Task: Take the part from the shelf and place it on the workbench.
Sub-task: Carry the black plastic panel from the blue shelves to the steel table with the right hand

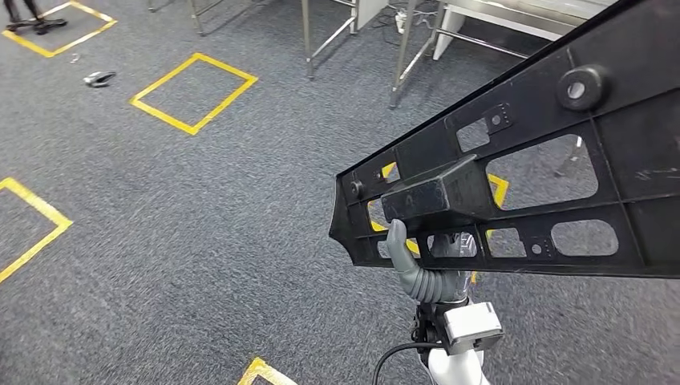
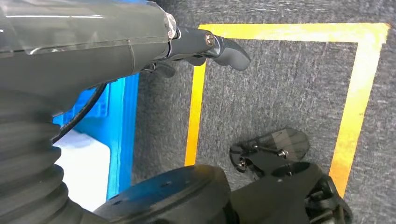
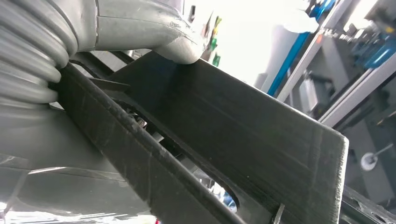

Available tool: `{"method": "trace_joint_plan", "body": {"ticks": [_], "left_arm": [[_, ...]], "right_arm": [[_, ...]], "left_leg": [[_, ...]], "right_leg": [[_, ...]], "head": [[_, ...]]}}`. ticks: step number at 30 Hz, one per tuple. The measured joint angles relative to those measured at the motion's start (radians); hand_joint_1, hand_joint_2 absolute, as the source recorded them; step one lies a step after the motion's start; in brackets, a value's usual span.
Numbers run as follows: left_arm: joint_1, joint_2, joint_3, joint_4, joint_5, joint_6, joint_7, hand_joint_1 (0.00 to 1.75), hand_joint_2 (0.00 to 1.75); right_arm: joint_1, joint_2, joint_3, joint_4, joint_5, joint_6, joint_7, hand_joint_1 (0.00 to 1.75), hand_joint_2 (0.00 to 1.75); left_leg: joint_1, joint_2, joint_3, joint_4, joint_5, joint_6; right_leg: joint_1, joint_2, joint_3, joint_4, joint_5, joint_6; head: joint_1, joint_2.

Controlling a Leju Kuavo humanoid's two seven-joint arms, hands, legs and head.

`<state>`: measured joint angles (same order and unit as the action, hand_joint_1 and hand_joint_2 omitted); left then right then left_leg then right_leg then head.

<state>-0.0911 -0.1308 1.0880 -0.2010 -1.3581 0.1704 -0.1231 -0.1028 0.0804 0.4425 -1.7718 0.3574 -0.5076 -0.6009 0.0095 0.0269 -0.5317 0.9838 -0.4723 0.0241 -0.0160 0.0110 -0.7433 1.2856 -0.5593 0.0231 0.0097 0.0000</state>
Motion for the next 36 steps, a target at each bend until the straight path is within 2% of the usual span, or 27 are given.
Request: {"method": "trace_joint_plan", "body": {"ticks": [1, 3, 5, 6, 8, 9, 11, 13, 14, 15, 16, 17, 19, 20, 21, 22, 23, 24, 25, 26, 28, 29, 30, 31, 32, 34, 36], "left_arm": [[0.0, 0.0, 0.0, 0.0, 0.0, 0.0, 0.0, 0.0, 1.75], [-0.001, -0.001, 0.0, 0.0, 0.0, -0.001, 0.001, 0.0, 1.75], [-0.001, -0.001, 0.0, 0.0, 0.0, -0.001, 0.0, 0.0, 1.75], [-0.001, -0.001, 0.0, 0.0, 0.0, -0.001, 0.0, 0.0, 1.75], [-0.002, -0.001, 0.0, 0.0, 0.0, -0.002, -0.001, 0.0, 1.75], [-0.003, -0.001, 0.0, 0.0, 0.0, -0.002, -0.002, 0.0, 1.75], [-0.004, -0.001, 0.0, 0.0, 0.001, -0.002, -0.004, 0.0, 1.75], [-0.002, -0.001, 0.0, 0.0, 0.003, -0.002, -0.007, 0.0, 1.75], [-0.003, -0.001, 0.001, 0.0, 0.005, -0.002, -0.008, 0.0, 1.75], [-0.004, -0.001, 0.001, 0.0, 0.006, -0.003, -0.009, 0.0, 1.75], [-0.006, -0.001, 0.001, 0.0, 0.007, -0.003, -0.011, 0.0, 1.75], [-0.007, -0.001, 0.001, 0.0, 0.006, -0.003, -0.011, 0.0, 1.75], [-0.004, -0.001, 0.001, 0.0, 0.005, -0.003, -0.009, 0.0, 1.75], [-0.003, -0.001, 0.001, 0.0, 0.004, -0.003, -0.009, 0.0, 1.75], [-0.002, -0.001, 0.001, 0.0, 0.003, -0.003, -0.009, 0.0, 1.75], [-0.002, -0.002, 0.001, 0.0, 0.003, -0.003, -0.008, 0.0, 1.75], [-0.004, -0.002, 0.001, 0.0, 0.003, -0.003, -0.008, 0.0, 1.75], [-0.005, -0.003, 0.001, 0.0, 0.003, -0.003, -0.008, 0.0, 1.75], [-0.005, -0.004, 0.001, 0.0, 0.003, -0.003, -0.008, 0.0, 1.75], [-0.005, -0.006, 0.001, 0.0, 0.003, -0.003, -0.007, 0.0, 1.75], [-0.002, -0.006, 0.001, 0.0, 0.003, -0.004, -0.006, 0.0, 1.75], [0.0, -0.006, 0.001, 0.0, 0.003, -0.004, -0.006, 0.0, 1.75], [0.001, -0.006, 0.001, 0.0, 0.004, -0.004, -0.006, 0.0, 1.75], [0.001, -0.006, 0.001, 0.0, 0.004, -0.004, -0.005, 0.0, 1.75], [0.0, -0.006, 0.001, 0.0, 0.004, -0.004, -0.005, 0.0, 1.75], [-0.002, -0.007, 0.001, 0.0, 0.006, -0.004, -0.004, 0.0, 1.75], [-0.003, -0.008, 0.001, 0.0, 0.008, -0.004, -0.004, 0.0, 1.75]], "right_arm": [[0.001, -0.001, 0.0, 0.0, 0.0, 0.0, 0.001, 1.68, 1.75], [0.001, -0.002, 0.0, 0.001, 0.0, 0.0, 0.003, 1.68, 1.75], [0.0, -0.002, 0.0, 0.0, 0.0, 0.0, 0.003, 1.68, 1.75], [0.0, -0.002, 0.0, 0.0, 0.0, -0.001, 0.003, 1.68, 1.75], [0.0, -0.003, 0.0, -0.001, 0.0, -0.004, 0.004, 1.68, 1.75], [0.001, -0.003, 0.0, -0.001, 0.0, -0.005, 0.004, 1.68, 1.75], [-0.001, -0.003, 0.0, -0.002, 0.0, -0.005, 0.004, 1.68, 1.75], [-0.002, -0.003, 0.0, -0.001, 0.0, -0.005, 0.004, 1.68, 1.75], [-0.002, -0.003, 0.0, -0.001, 0.0, -0.005, 0.005, 1.68, 1.75], [-0.001, -0.003, 0.0, -0.001, 0.0, -0.005, 0.005, 1.68, 1.75], [-0.001, -0.003, 0.0, 0.0, 0.0, -0.005, 0.005, 1.68, 1.75], [-0.001, -0.003, 0.0, 0.0, 0.0, -0.004, 0.005, 1.68, 1.75], [-0.002, -0.003, 0.0, 0.0, 0.0, -0.004, 0.005, 1.68, 1.75], [-0.002, -0.003, 0.0, 0.0, -0.001, -0.005, 0.005, 1.68, 1.75], [-0.003, -0.003, 0.0, 0.0, -0.001, -0.005, 0.005, 1.68, 1.75], [-0.002, -0.003, 0.0, 0.0, -0.001, -0.006, 0.006, 1.68, 1.75], [-0.002, -0.004, 0.0, -0.001, -0.002, -0.006, 0.006, 1.68, 1.75], [0.0, -0.004, 0.0, -0.001, -0.002, -0.007, 0.006, 1.68, 1.75], [0.0, -0.004, 0.0, -0.001, -0.002, -0.007, 0.006, 1.68, 1.75], [-0.001, -0.005, 0.0, -0.001, -0.002, -0.007, 0.007, 1.68, 1.75], [-0.003, -0.005, 0.0, -0.001, -0.004, -0.007, 0.007, 1.68, 1.75], [-0.003, -0.005, 0.0, -0.001, -0.006, -0.007, 0.008, 1.68, 1.75], [-0.002, -0.006, 0.0, -0.001, -0.007, -0.007, 0.009, 1.68, 1.75], [-0.001, -0.006, 0.0, -0.001, -0.009, -0.007, 0.009, 1.68, 1.75], [-0.001, -0.007, 0.0, 0.0, -0.009, -0.007, 0.01, 1.68, 1.75], [-0.001, -0.007, 0.0, -0.001, -0.01, -0.007, 0.01, 1.68, 1.75], [-0.002, -0.007, 0.0, -0.001, -0.01, -0.008, 0.01, 1.68, 1.75]], "left_leg": [[0.0, 0.012, 0.0, 0.002, -0.002, -0.001], [0.0, 0.032, 0.002, 0.006, -0.008, -0.005], [-0.005, 0.047, 0.004, 0.011, -0.014, -0.014], [-0.007, 0.054, 0.005, 0.013, -0.017, -0.019], [-0.01, 0.069, 0.009, 0.013, -0.02, -0.029], [-0.008, 0.067, 0.01, 0.017, -0.026, -0.035], [-0.004, 0.034, -0.01, 0.07, -0.064, -0.044], [0.0, -0.008, -0.069, 0.199, -0.129, -0.05], [0.001, -0.017, -0.099, 0.264, -0.152, -0.053], [0.002, -0.02, -0.117, 0.301, -0.157, -0.054], [0.002, -0.021, -0.118, 0.3, -0.142, -0.055], [0.004, -0.024, -0.101, 0.26, -0.109, -0.054], [0.009, -0.059, -0.046, 0.126, -0.038, -0.051], [0.012, -0.078, -0.024, 0.073, -0.021, -0.049], [0.012, -0.093, -0.014, 0.044, -0.016, -0.046], [0.01, -0.096, -0.012, 0.036, -0.019, -0.042], [0.01, -0.088, -0.011, 0.031, -0.017, -0.036], [0.01, -0.077, -0.011, 0.029, -0.013, -0.029], [0.011, -0.066, -0.01, 0.024, -0.009, -0.02], [0.012, -0.053, -0.01, 0.019, -0.005, -0.012], [0.009, -0.028, -0.012, 0.016, -0.002, -0.003], [0.007, -0.014, -0.013, 0.016, -0.002, -0.002], [0.005, -0.002, -0.014, 0.017, -0.003, -0.001], [0.004, 0.008, -0.014, 0.017, -0.004, -0.001], [0.003, 0.016, -0.013, 0.017, -0.005, -0.002], [0.001, 0.026, -0.011, 0.019, -0.007, -0.005], [-0.003, 0.031, -0.012, 0.021, -0.009, -0.012]], "right_leg": [[-0.001, -0.005, 0.01, -0.012, 0.016, 0.001], [0.0, -0.03, 0.079, -0.132, 0.073, -0.001], [0.008, -0.064, 0.136, -0.237, 0.101, -0.011], [0.012, -0.071, 0.145, -0.257, 0.101, -0.017], [0.014, -0.053, 0.143, -0.259, 0.102, -0.028], [0.012, -0.044, 0.144, -0.262, 0.104, -0.032], [0.005, -0.025, 0.147, -0.269, 0.109, -0.044], [0.003, -0.007, 0.147, -0.27, 0.112, -0.05], [0.003, 0.004, 0.146, -0.269, 0.112, -0.051], [0.003, 0.016, 0.146, -0.268, 0.112, -0.051], [0.003, 0.028, 0.146, -0.266, 0.112, -0.051], [0.003, 0.042, 0.147, -0.264, 0.112, -0.051], [0.003, 0.068, 0.145, -0.258, 0.111, -0.045], [0.003, 0.079, 0.141, -0.255, 0.112, -0.04], [0.003, 0.089, 0.135, -0.253, 0.114, -0.033], [0.002, 0.099, 0.129, -0.253, 0.118, -0.025], [0.001, 0.108, 0.125, -0.255, 0.123, -0.017], [0.0, 0.106, 0.121, -0.255, 0.123, -0.01], [0.001, 0.088, 0.115, -0.245, 0.116, -0.005], [0.003, 0.063, 0.101, -0.217, 0.097, -0.002], [0.004, 0.012, 0.049, -0.105, 0.034, 0.003], [0.003, 0.003, 0.02, -0.04, 0.006, 0.005], [0.002, 0.0, 0.001, 0.004, -0.007, 0.007], [0.001, -0.002, -0.001, 0.014, -0.002, 0.007], [0.002, -0.004, 0.017, -0.016, 0.02, 0.006], [0.004, -0.014, 0.095, -0.151, 0.078, -0.003], [0.01, -0.024, 0.148, -0.249, 0.101, -0.015]], "head": [[0.0, 0.0], [0.0, 0.0], [0.0, 0.0], [0.0, 0.0], [-0.001, 0.0], [-0.001, 0.0], [-0.001, 0.0], [-0.002, 0.0], [-0.002, 0.0], [-0.002, 0.0], [-0.002, 0.0], [-0.002, 0.0], [-0.002, 0.0], [-0.002, 0.0], [-0.001, 0.0], [-0.001, 0.0], [-0.001, 0.0], [-0.001, 0.0], [0.001, 0.0], [0.004, 0.0], [0.01, 0.0], [0.011, 0.0], [0.011, 0.0], [0.011, 0.0], [0.011, 0.0], [0.011, 0.0], [0.011, 0.0]]}}
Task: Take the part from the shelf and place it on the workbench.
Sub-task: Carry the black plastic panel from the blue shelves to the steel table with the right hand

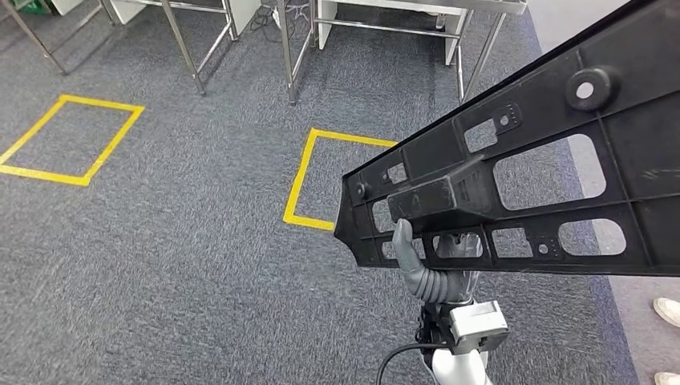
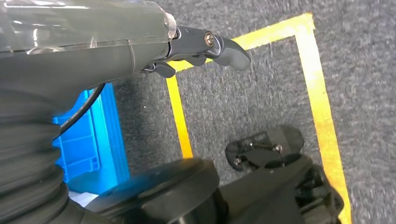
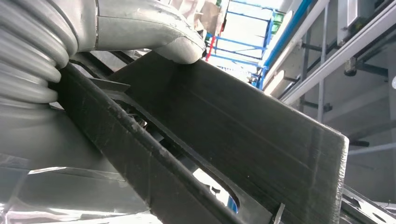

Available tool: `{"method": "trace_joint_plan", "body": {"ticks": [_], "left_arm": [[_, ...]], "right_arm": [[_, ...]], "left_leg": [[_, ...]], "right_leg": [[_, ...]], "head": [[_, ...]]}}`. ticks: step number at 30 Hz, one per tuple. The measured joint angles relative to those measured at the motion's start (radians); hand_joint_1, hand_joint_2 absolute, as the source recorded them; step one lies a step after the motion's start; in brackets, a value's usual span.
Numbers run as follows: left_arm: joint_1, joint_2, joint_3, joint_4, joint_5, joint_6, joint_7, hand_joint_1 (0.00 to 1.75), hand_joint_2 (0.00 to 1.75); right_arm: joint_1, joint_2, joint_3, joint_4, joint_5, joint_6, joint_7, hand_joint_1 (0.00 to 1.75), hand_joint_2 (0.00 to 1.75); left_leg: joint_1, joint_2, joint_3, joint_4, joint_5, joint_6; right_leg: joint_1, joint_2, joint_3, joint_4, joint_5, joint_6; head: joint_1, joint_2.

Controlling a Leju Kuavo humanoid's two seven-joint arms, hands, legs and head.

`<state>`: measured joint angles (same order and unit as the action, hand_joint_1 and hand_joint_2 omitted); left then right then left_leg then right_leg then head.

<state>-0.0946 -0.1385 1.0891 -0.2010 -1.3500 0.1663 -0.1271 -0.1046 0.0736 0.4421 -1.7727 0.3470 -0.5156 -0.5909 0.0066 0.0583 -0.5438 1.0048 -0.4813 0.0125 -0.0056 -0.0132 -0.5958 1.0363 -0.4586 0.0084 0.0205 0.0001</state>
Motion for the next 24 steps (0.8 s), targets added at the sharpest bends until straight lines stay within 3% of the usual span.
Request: {"method": "trace_joint_plan", "body": {"ticks": [3, 5, 8, 9, 10, 11, 14, 16, 18, 20, 21, 24], "left_arm": [[0.0, -0.001, 0.0, 0.0, 0.002, 0.0, 0.0, 0.0, 1.75], [0.0, -0.001, 0.0, 0.0, 0.004, 0.0, -0.001, 0.0, 1.75], [0.002, -0.001, 0.002, 0.0, 0.008, -0.001, -0.003, 0.0, 1.75], [0.0, -0.001, 0.002, 0.0, 0.009, -0.001, -0.004, 0.0, 1.75], [-0.001, -0.001, 0.002, 0.0, 0.009, -0.002, -0.004, 0.0, 1.75], [-0.002, -0.001, 0.002, 0.0, 0.008, -0.002, -0.004, 0.0, 1.75], [0.001, -0.001, 0.002, 0.0, 0.004, -0.002, -0.002, 0.0, 1.75], [0.004, -0.001, 0.002, 0.0, 0.004, -0.002, -0.001, 0.0, 1.75], [0.004, -0.002, 0.002, 0.0, 0.004, -0.002, -0.001, 0.0, 1.75], [0.003, -0.003, 0.002, 0.0, 0.004, -0.002, -0.001, 0.0, 1.75], [0.002, -0.004, 0.002, 0.0, 0.004, -0.002, -0.001, 0.0, 1.75], [0.003, -0.004, 0.002, 0.0, 0.004, -0.002, -0.001, 0.0, 1.75]], "right_arm": [[0.002, 0.0, 0.0, 0.0, 0.0, -0.004, 0.001, 1.68, 1.75], [0.001, 0.001, 0.0, -0.001, 0.0, -0.005, 0.001, 1.68, 1.75], [0.001, 0.002, 0.0, -0.001, 0.0, -0.005, 0.003, 1.68, 1.75], [0.001, 0.003, 0.0, 0.0, 0.0, -0.006, 0.004, 1.68, 1.75], [0.001, 0.003, 0.0, 0.0, 0.001, -0.006, 0.004, 1.68, 1.75], [0.001, 0.003, 0.0, 0.0, 0.001, -0.006, 0.005, 1.68, 1.75], [0.001, 0.003, 0.0, 0.0, 0.002, -0.006, 0.006, 1.68, 1.75], [0.0, 0.003, 0.0, 0.0, 0.003, -0.006, 0.008, 1.68, 1.75], [0.0, 0.004, 0.0, 0.0, 0.003, -0.006, 0.009, 1.68, 1.75], [0.0, 0.004, 0.0, -0.001, 0.003, -0.006, 0.01, 1.68, 1.75], [-0.001, 0.004, 0.0, -0.001, 0.003, -0.006, 0.01, 1.68, 1.75], [0.0, 0.003, 0.0, 0.0, 0.003, -0.006, 0.011, 1.68, 1.75]], "left_leg": [[-0.003, 0.002, -0.002, -0.001, 0.0, -0.016], [-0.001, -0.018, -0.014, 0.031, -0.025, -0.026], [0.002, -0.049, -0.094, 0.209, -0.114, -0.037], [0.003, -0.052, -0.119, 0.262, -0.129, -0.039], [0.004, -0.052, -0.13, 0.284, -0.126, -0.041], [0.006, -0.052, -0.122, 0.266, -0.103, -0.042], [0.012, -0.059, -0.039, 0.079, -0.008, -0.042], [0.012, -0.068, -0.017, 0.022, 0.003, -0.034], [0.009, -0.069, -0.02, 0.018, 0.003, -0.019], [0.01, -0.066, -0.018, 0.011, 0.009, -0.004], [0.011, -0.064, -0.017, 0.007, 0.012, 0.002], [0.009, -0.058, -0.019, 0.006, 0.013, 0.009]], "right_leg": [[0.002, 0.0, 0.004, -0.018, -0.001, -0.014], [-0.005, 0.004, 0.009, -0.027, 0.003, -0.027], [-0.007, 0.009, 0.012, -0.03, 0.005, -0.036], [-0.007, 0.011, 0.012, -0.03, 0.004, -0.036], [-0.007, 0.015, 0.013, -0.029, 0.004, -0.036], [-0.007, 0.019, 0.014, -0.028, 0.003, -0.035], [-0.008, 0.033, 0.014, -0.017, -0.003, -0.025], [-0.005, 0.038, 0.003, -0.01, -0.003, -0.014], [-0.005, 0.041, -0.003, -0.009, 0.001, -0.003], [-0.008, 0.035, -0.012, 0.012, -0.017, 0.007], [-0.009, 0.031, -0.028, 0.049, -0.041, 0.011], [-0.009, 0.024, -0.114, 0.236, -0.129, 0.017]], "head": [[0.0, 0.0], [-0.001, 0.0], [-0.002, 0.0], [-0.002, 0.0], [-0.001, 0.0], [-0.001, 0.0], [-0.002, 0.0], [-0.002, 0.0], [-0.001, 0.0], [0.0, 0.0], [0.0, 0.0], [0.002, 0.0]]}}
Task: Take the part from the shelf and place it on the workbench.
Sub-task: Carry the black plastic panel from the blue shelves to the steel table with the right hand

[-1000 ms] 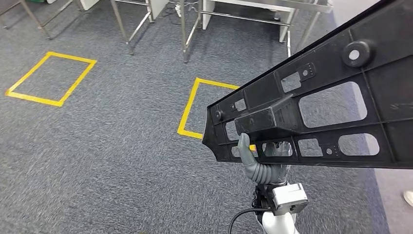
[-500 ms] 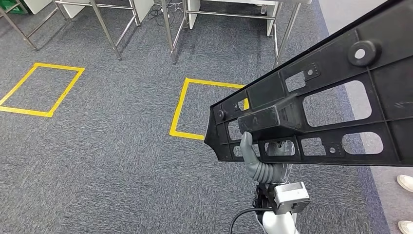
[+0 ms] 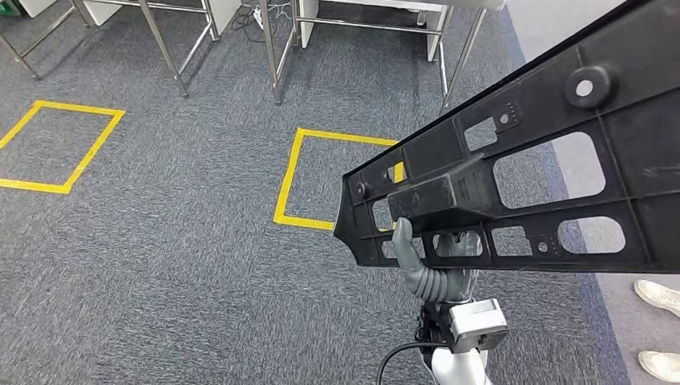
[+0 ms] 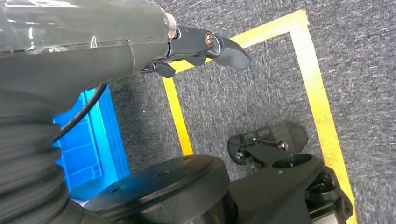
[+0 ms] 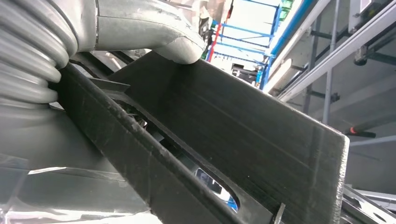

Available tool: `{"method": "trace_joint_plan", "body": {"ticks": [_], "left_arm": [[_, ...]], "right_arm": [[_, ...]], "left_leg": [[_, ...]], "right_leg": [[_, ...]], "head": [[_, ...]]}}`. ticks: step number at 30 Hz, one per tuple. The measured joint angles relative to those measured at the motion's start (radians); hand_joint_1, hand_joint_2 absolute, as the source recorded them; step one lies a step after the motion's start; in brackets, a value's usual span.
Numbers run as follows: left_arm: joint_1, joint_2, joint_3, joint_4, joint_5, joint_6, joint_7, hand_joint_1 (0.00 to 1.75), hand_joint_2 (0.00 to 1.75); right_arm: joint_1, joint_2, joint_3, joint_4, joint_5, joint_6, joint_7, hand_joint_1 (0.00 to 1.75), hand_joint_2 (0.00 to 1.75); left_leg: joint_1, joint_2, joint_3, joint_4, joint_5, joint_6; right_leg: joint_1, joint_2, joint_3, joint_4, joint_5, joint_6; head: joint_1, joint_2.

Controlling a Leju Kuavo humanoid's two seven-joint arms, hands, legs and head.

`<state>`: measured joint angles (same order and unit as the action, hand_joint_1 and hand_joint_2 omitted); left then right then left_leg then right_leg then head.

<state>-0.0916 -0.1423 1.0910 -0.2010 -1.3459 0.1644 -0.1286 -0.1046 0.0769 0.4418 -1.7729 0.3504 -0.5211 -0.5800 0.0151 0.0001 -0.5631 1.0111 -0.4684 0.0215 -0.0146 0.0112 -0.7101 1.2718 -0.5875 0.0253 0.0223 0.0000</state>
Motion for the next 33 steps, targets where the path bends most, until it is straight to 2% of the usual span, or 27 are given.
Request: {"method": "trace_joint_plan", "body": {"ticks": [1, 2, 3, 4, 5, 6, 8, 11, 12, 13, 15, 16, 17, 18, 20, 21, 22, 23, 25, 27, 28, 31, 32, 33], "left_arm": [[0.0, 0.0, 0.0, 0.0, 0.0, 0.0, 0.0, 0.0, 1.75], [0.0, 0.0, 0.0, 0.0, 0.0, 0.0, 0.0, 0.0, 1.75], [0.0, 0.0, 0.0, 0.0, 0.0, 0.0, 0.0, 0.0, 1.75], [0.0, 0.0, 0.0, 0.0, 0.0, 0.0, 0.0, 0.0, 1.75], [0.0, -0.001, 0.0, 0.0, 0.0, 0.0, 0.0, 0.0, 1.75], [0.0, -0.001, 0.0, 0.0, 0.0, 0.0, 0.0, 0.0, 1.75], [0.0, -0.002, 0.0, 0.0, -0.001, 0.0, 0.0, 0.0, 1.75], [-0.001, -0.002, 0.0, 0.0, -0.001, 0.0, 0.002, 0.0, 1.75], [-0.001, -0.002, 0.0, 0.0, -0.002, 0.001, 0.003, 0.0, 1.75], [-0.001, -0.002, 0.0, 0.0, -0.002, 0.001, 0.004, 0.0, 1.75], [-0.003, -0.002, 0.0, 0.0, -0.002, 0.001, 0.003, 0.0, 1.75], [-0.006, -0.002, 0.0, 0.0, -0.002, 0.001, 0.004, 0.0, 1.75], [-0.008, -0.002, 0.0, 0.0, -0.003, 0.002, 0.005, 0.0, 1.75], [-0.009, -0.002, 0.0, 0.0, -0.006, 0.002, 0.008, 0.0, 1.75], [-0.006, -0.002, -0.001, 0.0, -0.01, 0.004, 0.013, 0.0, 1.75], [-0.005, -0.002, -0.001, 0.0, -0.012, 0.005, 0.015, 0.0, 1.75], [-0.003, -0.002, -0.001, 0.0, -0.012, 0.005, 0.017, 0.0, 1.75], [-0.001, -0.002, -0.001, 0.0, -0.012, 0.006, 0.017, 0.0, 1.75], [0.001, -0.002, -0.001, 0.0, -0.014, 0.007, 0.018, 0.0, 1.75], [0.002, -0.003, -0.002, 0.0, -0.015, 0.008, 0.018, 0.0, 1.75], [0.001, -0.003, -0.002, 0.0, -0.016, 0.008, 0.018, 0.0, 1.75], [0.004, -0.003, -0.002, 0.0, -0.016, 0.009, 0.018, 0.0, 1.75], [0.006, -0.003, -0.002, 0.0, -0.017, 0.009, 0.018, 0.0, 1.75], [0.008, -0.003, -0.003, 0.0, -0.019, 0.009, 0.018, 0.0, 1.75]], "right_arm": [[0.001, 0.0, 0.0, 0.0, 0.0, 0.0, 0.0, 1.68, 1.75], [0.001, 0.0, 0.0, 0.0, 0.0, 0.0, 0.001, 1.68, 1.75], [0.001, 0.0, 0.0, 0.0, 0.0, 0.0, 0.001, 1.68, 1.75], [0.0, 0.0, 0.0, 0.0, 0.0, 0.0, 0.001, 1.68, 1.75], [-0.001, 0.0, 0.0, 0.0, 0.0, 0.0, 0.002, 1.68, 1.75], [-0.002, 0.0, 0.0, 0.0, 0.0, 0.0, 0.002, 1.68, 1.75], [-0.003, 0.0, 0.0, 0.0, 0.0, -0.002, 0.002, 1.68, 1.75], [-0.003, 0.0, 0.0, 0.0, 0.001, -0.003, 0.002, 1.68, 1.75], [-0.003, 0.001, 0.0, 0.0, 0.001, -0.003, 0.002, 1.68, 1.75], [-0.004, 0.001, 0.0, 0.0, 0.002, -0.003, 0.002, 1.68, 1.75], [-0.004, 0.001, 0.0, 0.001, 0.002, -0.003, 0.002, 1.68, 1.75], [-0.003, 0.001, 0.0, 0.001, 0.002, -0.003, 0.002, 1.68, 1.75], [-0.003, 0.001, 0.0, 0.002, 0.002, -0.003, 0.002, 1.68, 1.75], [-0.003, 0.001, 0.0, 0.002, 0.002, -0.003, 0.002, 1.68, 1.75], [-0.003, 0.001, 0.0, 0.002, 0.002, -0.003, 0.002, 1.68, 1.75], [-0.004, 0.001, 0.0, 0.002, 0.002, -0.004, 0.002, 1.68, 1.75], [-0.004, 0.001, 0.0, 0.002, 0.002, -0.004, 0.002, 1.68, 1.75], [-0.005, 0.001, 0.0, 0.002, 0.002, -0.004, 0.002, 1.68, 1.75], [-0.005, 0.001, 0.0, 0.002, 0.003, -0.005, 0.003, 1.68, 1.75], [-0.006, 0.001, 0.0, 0.002, 0.004, -0.005, 0.003, 1.68, 1.75], [-0.007, 0.001, 0.0, 0.002, 0.004, -0.006, 0.003, 1.68, 1.75], [-0.006, 0.001, 0.0, 0.003, 0.006, -0.008, 0.003, 1.68, 1.75], [-0.005, 0.001, 0.0, 0.003, 0.006, -0.009, 0.003, 1.68, 1.75], [-0.005, 0.001, 0.0, 0.003, 0.006, -0.01, 0.003, 1.68, 1.75]], "left_leg": [[-0.001, 0.001, 0.0, 0.0, 0.0, 0.0], [-0.002, 0.002, 0.001, 0.001, 0.0, 0.0], [-0.003, 0.002, 0.002, 0.001, -0.001, 0.0], [-0.004, 0.002, 0.004, 0.001, -0.002, -0.001], [-0.007, 0.002, 0.005, 0.002, -0.003, -0.002], [-0.008, 0.002, 0.004, 0.002, -0.004, -0.005], [-0.011, 0.003, 0.002, 0.002, -0.004, -0.014], [-0.011, 0.005, 0.0, 0.009, -0.015, -0.031], [-0.011, 0.004, -0.01, 0.036, -0.033, -0.036], [-0.01, 0.004, -0.031, 0.085, -0.061, -0.04], [-0.01, 0.003, -0.092, 0.218, -0.121, -0.046], [-0.009, 0.003, -0.114, 0.266, -0.133, -0.048], [-0.008, 0.003, -0.12, 0.278, -0.124, -0.049], [-0.007, 0.003, -0.106, 0.249, -0.097, -0.049], [-0.005, 0.003, -0.042, 0.119, -0.03, -0.043], [-0.006, 0.002, -0.012, 0.058, -0.016, -0.038], [-0.007, 0.002, 0.007, 0.017, -0.013, -0.032], [-0.009, 0.001, 0.013, -0.001, -0.02, -0.025], [-0.009, -0.001, 0.023, -0.014, -0.025, -0.011], [-0.006, -0.002, 0.046, -0.022, -0.029, 0.001], [-0.004, -0.002, 0.06, -0.026, -0.033, 0.005], [-0.005, -0.003, 0.088, -0.029, -0.055, 0.008], [-0.005, -0.004, 0.101, -0.03, -0.065, 0.007], [-0.005, -0.005, 0.117, -0.031, -0.078, 0.006]], "right_leg": [[0.0, 0.0, -0.015, 0.032, -0.004, 0.0], [0.0, 0.0, -0.011, 0.026, 0.011, -0.002], [0.001, -0.001, 0.012, -0.019, 0.043, -0.006], [0.002, -0.002, 0.047, -0.087, 0.08, -0.012], [0.006, -0.004, 0.081, -0.154, 0.107, -0.018], [0.009, -0.006, 0.107, -0.207, 0.121, -0.023], [0.014, -0.007, 0.122, -0.244, 0.12, -0.029], [0.007, -0.005, 0.127, -0.258, 0.124, -0.041], [0.004, -0.006, 0.131, -0.264, 0.126, -0.047], [0.002, -0.006, 0.134, -0.267, 0.128, -0.05], [0.004, -0.007, 0.134, -0.267, 0.126, -0.054], [0.004, -0.007, 0.135, -0.267, 0.124, -0.055], [0.004, -0.006, 0.136, -0.267, 0.121, -0.056], [0.004, -0.004, 0.14, -0.266, 0.117, -0.056], [0.005, 0.0, 0.15, -0.263, 0.109, -0.051], [0.006, 0.002, 0.152, -0.261, 0.103, -0.046], [0.008, 0.003, 0.153, -0.26, 0.1, -0.04], [0.009, 0.004, 0.152, -0.258, 0.1, -0.034], [0.009, 0.004, 0.154, -0.251, 0.102, -0.021], [0.007, 0.001, 0.139, -0.208, 0.091, -0.012], [0.006, -0.001, 0.112, -0.161, 0.078, -0.007], [0.003, -0.003, -0.018, 0.007, 0.026, -0.002], [0.003, -0.003, -0.049, 0.025, 0.019, -0.003], [0.003, -0.004, -0.064, 0.009, 0.024, -0.005]], "head": [[0.0, 0.0], [0.0, 0.0], [0.0, 0.0], [0.0, 0.0], [0.0, 0.0], [0.0, 0.0], [0.0, 0.0], [-0.001, 0.0], [-0.002, 0.0], [-0.002, 0.0], [-0.003, 0.0], [-0.003, 0.0], [-0.003, 0.0], [-0.003, 0.0], [-0.002, 0.0], [-0.002, 0.0], [-0.002, 0.0], [-0.002, 0.0], [-0.001, 0.0], [0.001, 0.0], [0.002, 0.0], [0.004, 0.0], [0.004, 0.0], [0.004, 0.0]]}}
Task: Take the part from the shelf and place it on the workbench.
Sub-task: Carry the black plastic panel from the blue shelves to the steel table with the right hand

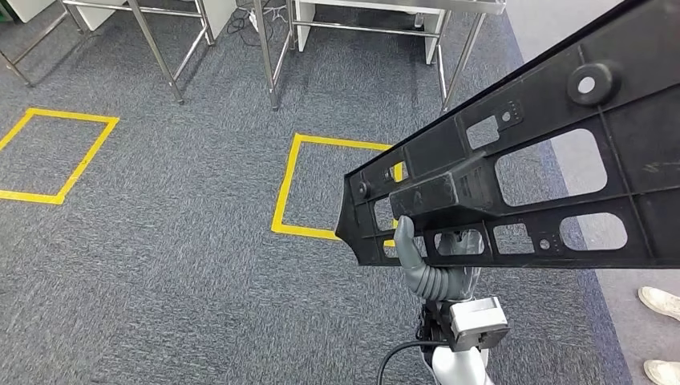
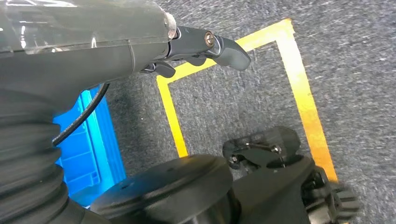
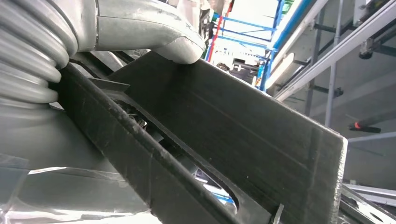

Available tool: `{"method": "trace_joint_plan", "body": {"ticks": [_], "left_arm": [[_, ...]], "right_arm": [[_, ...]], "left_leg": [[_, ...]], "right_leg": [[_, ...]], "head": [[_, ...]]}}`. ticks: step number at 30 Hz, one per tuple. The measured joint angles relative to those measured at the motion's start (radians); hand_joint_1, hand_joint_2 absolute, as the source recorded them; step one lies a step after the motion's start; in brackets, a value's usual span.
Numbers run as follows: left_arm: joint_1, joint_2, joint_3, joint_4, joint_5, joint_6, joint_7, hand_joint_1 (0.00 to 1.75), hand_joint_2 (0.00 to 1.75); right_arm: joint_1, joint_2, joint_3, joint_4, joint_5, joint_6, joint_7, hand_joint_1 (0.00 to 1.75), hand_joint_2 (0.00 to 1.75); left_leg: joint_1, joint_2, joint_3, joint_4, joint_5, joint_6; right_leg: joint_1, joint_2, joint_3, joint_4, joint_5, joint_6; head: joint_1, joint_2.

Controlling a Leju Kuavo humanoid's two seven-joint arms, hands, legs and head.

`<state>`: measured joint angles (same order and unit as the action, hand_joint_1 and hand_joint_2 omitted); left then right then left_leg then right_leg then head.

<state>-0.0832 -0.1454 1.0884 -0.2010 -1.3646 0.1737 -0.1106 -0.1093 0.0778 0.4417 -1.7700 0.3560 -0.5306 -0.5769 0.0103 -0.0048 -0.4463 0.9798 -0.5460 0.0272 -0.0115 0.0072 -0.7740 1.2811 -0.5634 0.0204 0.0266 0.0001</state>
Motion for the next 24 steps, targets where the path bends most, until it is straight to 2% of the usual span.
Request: {"method": "trace_joint_plan", "body": {"ticks": [1, 3, 4, 5, 7, 8, 9, 10, 11, 12, 13, 14, 15, 16, 18, 19, 20, 23, 24], "left_arm": [[0.001, 0.0, 0.0, 0.0, -0.001, 0.0, 0.0, 0.0, 1.75], [0.004, -0.001, -0.002, 0.0, -0.003, 0.0, 0.0, 0.0, 1.75], [0.004, -0.002, -0.002, 0.001, -0.003, 0.0, 0.0, 0.0, 1.75], [0.003, -0.003, -0.003, 0.001, -0.003, 0.001, 0.0, 0.0, 1.75], [-0.003, -0.003, -0.004, 0.001, -0.003, 0.002, 0.0, 0.0, 1.75], [-0.007, -0.002, -0.005, 0.001, -0.003, 0.002, 0.0, 0.0, 1.75], [-0.01, -0.002, -0.006, 0.001, -0.003, 0.002, 0.0, 0.0, 1.75], [-0.011, -0.002, -0.007, 0.001, -0.003, 0.002, 0.0, 0.0, 1.75], [-0.011, -0.002, -0.007, 0.001, -0.003, 0.002, 0.0, 0.0, 1.75], [-0.01, -0.002, -0.007, 0.001, -0.003, 0.002, 0.0, 0.0, 1.75], [-0.01, -0.002, -0.007, 0.001, -0.002, 0.003, 0.0, 0.0, 1.75], [-0.01, -0.002, -0.007, 0.001, -0.002, 0.003, 0.002, 0.0, 1.75], [-0.01, -0.001, -0.007, 0.001, -0.003, 0.003, 0.003, 0.0, 1.75], [-0.01, 0.0, -0.008, 0.001, -0.004, 0.004, 0.005, 0.0, 1.75], [-0.007, 0.001, -0.008, 0.001, -0.005, 0.005, 0.007, 0.0, 1.75], [-0.006, 0.001, -0.008, 0.001, -0.006, 0.006, 0.007, 0.0, 1.75], [-0.006, 0.001, -0.008, 0.001, -0.006, 0.006, 0.007, 0.0, 1.75], [-0.009, 0.001, -0.011, 0.001, -0.009, 0.007, 0.008, 0.0, 1.75], [-0.008, 0.001, -0.012, 0.001, -0.01, 0.007, 0.008, 0.0, 1.75]], "right_arm": [[0.0, 0.0, 0.0, 0.0, 0.0, -0.001, 0.0, 1.68, 1.75], [0.001, 0.0, 0.0, 0.0, 0.001, -0.002, 0.0, 1.68, 1.75], [0.003, 0.0, 0.0, 0.001, 0.002, -0.003, 0.0, 1.68, 1.75], [0.004, 0.0, 0.0, 0.001, 0.003, -0.004, 0.0, 1.68, 1.75], [0.002, 0.001, -0.001, -0.002, 0.004, -0.006, 0.001, 1.68, 1.75], [0.0, 0.001, -0.001, -0.004, 0.005, -0.007, 0.001, 1.68, 1.75], [-0.002, 0.002, -0.001, -0.006, 0.005, -0.008, 0.001, 1.68, 1.75], [-0.003, 0.003, -0.001, -0.007, 0.006, -0.008, 0.0, 1.68, 1.75], [-0.003, 0.003, -0.002, -0.008, 0.006, -0.009, 0.0, 1.68, 1.75], [-0.003, 0.003, -0.002, -0.008, 0.006, -0.009, 0.0, 1.68, 1.75], [-0.002, 0.003, -0.002, -0.007, 0.006, -0.01, 0.0, 1.68, 1.75], [-0.001, 0.003, -0.002, -0.007, 0.006, -0.01, 0.0, 1.68, 1.75], [-0.001, 0.003, -0.002, -0.006, 0.006, -0.01, 0.0, 1.68, 1.75], [0.0, 0.003, -0.002, -0.004, 0.006, -0.01, -0.001, 1.68, 1.75], [0.0, 0.003, -0.002, 0.001, 0.005, -0.012, -0.002, 1.68, 1.75], [-0.001, 0.003, -0.002, 0.003, 0.004, -0.013, -0.003, 1.68, 1.75], [-0.001, 0.003, -0.002, 0.004, 0.004, -0.014, -0.004, 1.68, 1.75], [-0.002, 0.005, -0.002, 0.006, 0.004, -0.016, -0.004, 1.68, 1.75], [-0.004, 0.005, -0.002, 0.005, 0.005, -0.017, -0.004, 1.68, 1.75]], "left_leg": [[0.0, -0.001, 0.019, -0.001, -0.014, -0.002], [-0.001, -0.001, 0.054, -0.004, -0.045, -0.007], [-0.001, -0.001, 0.067, -0.006, -0.06, -0.013], [-0.001, 0.0, 0.082, -0.012, -0.071, -0.019], [-0.002, 0.001, 0.098, -0.013, -0.067, -0.036], [-0.001, 0.001, 0.093, 0.013, -0.049, -0.043], [-0.001, 0.001, 0.066, 0.064, -0.028, -0.05], [0.0, 0.001, 0.027, 0.131, -0.018, -0.054], [0.001, 0.001, -0.019, 0.2, -0.027, -0.055], [0.001, 0.001, -0.066, 0.252, -0.059, -0.056], [0.001, 0.001, -0.105, 0.28, -0.103, -0.056], [0.001, 0.001, -0.132, 0.283, -0.139, -0.056], [0.001, 0.001, -0.149, 0.264, -0.15, -0.055], [0.0, 0.002, -0.155, 0.223, -0.125, -0.052], [-0.005, 0.001, -0.153, 0.113, -0.003, -0.04], [-0.008, 0.001, -0.149, 0.07, 0.046, -0.034], [-0.011, 0.001, -0.145, 0.044, 0.076, -0.028], [-0.012, -0.001, -0.113, 0.012, 0.079, -0.012], [-0.009, -0.002, -0.093, 0.0, 0.076, -0.007]], "right_leg": [[0.001, -0.001, -0.001, -0.044, 0.024, -0.004], [0.008, -0.003, 0.014, -0.165, 0.138, -0.017], [0.014, -0.004, 0.022, -0.203, 0.185, -0.023], [0.018, -0.005, 0.027, -0.223, 0.216, -0.03], [0.021, -0.004, 0.047, -0.228, 0.204, -0.04], [0.019, -0.003, 0.062, -0.235, 0.198, -0.047], [0.017, -0.003, 0.079, -0.245, 0.19, -0.053], [0.014, -0.003, 0.096, -0.255, 0.183, -0.058], [0.013, -0.003, 0.111, -0.262, 0.173, -0.061], [0.012, -0.001, 0.125, -0.266, 0.159, -0.064], [0.012, 0.001, 0.139, -0.268, 0.145, -0.064], [0.012, 0.004, 0.155, -0.269, 0.129, -0.065], [0.013, 0.006, 0.173, -0.269, 0.114, -0.065], [0.014, 0.007, 0.192, -0.269, 0.1, -0.064], [0.017, 0.007, 0.227, -0.268, 0.074, -0.062], [0.018, 0.009, 0.238, -0.268, 0.063, -0.058], [0.018, 0.01, 0.246, -0.27, 0.054, -0.052], [0.016, 0.011, 0.258, -0.256, 0.055, -0.034], [0.016, 0.009, 0.25, -0.228, 0.062, -0.027]], "head": [[0.0, 0.0], [-0.001, 0.0], [-0.001, 0.0], [-0.001, 0.0], [0.001, 0.0], [0.001, 0.0], [0.0, 0.0], [-0.001, 0.0], [-0.001, 0.0], [-0.002, 0.0], [-0.002, 0.0], [-0.002, 0.0], [-0.002, 0.0], [-0.002, 0.0], [-0.001, 0.0], [0.0, 0.0], [0.001, 0.0], [0.002, 0.0], [0.003, 0.0]]}}
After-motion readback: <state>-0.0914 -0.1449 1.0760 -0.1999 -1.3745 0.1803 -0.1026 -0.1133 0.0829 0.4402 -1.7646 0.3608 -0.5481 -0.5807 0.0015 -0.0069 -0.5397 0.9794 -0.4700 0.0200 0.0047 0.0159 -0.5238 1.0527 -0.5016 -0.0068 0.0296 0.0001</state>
